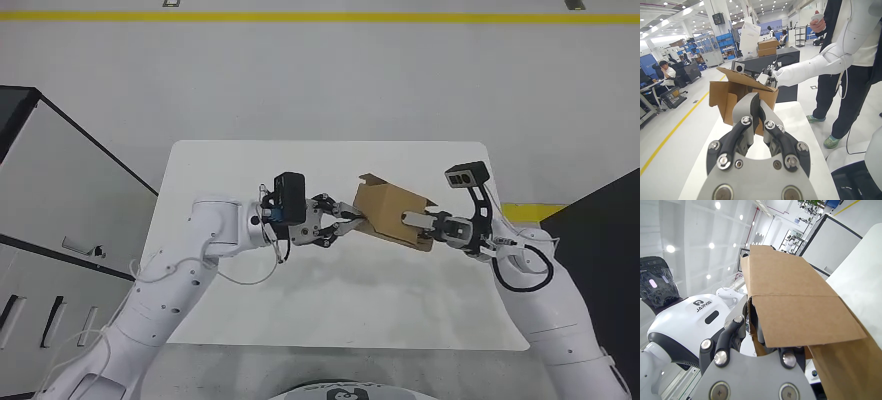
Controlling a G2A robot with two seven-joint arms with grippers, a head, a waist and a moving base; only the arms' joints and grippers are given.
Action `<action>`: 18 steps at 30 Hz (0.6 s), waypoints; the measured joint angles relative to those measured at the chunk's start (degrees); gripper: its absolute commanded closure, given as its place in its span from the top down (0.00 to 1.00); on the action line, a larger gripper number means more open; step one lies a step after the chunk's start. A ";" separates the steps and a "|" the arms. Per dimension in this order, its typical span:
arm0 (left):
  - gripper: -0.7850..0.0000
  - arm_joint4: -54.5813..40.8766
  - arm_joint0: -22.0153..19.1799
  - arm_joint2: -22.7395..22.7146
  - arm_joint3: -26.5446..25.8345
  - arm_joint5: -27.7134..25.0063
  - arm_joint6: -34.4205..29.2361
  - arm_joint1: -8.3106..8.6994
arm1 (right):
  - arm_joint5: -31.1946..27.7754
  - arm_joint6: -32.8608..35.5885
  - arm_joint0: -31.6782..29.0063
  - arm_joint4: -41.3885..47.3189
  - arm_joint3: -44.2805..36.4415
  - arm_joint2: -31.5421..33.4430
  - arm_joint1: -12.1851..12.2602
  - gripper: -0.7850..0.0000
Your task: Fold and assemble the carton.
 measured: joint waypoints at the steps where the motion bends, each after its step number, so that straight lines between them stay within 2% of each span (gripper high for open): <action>1: 0.00 -0.04 -0.09 0.11 0.04 0.00 -0.03 -0.03 | 0.10 -0.14 0.06 0.00 0.04 -0.16 -0.04 0.00; 18: 0.00 -0.11 0.07 -0.41 0.37 -0.02 -0.08 0.03 | 1.22 -1.83 -0.04 0.52 0.38 -1.15 -0.37 0.00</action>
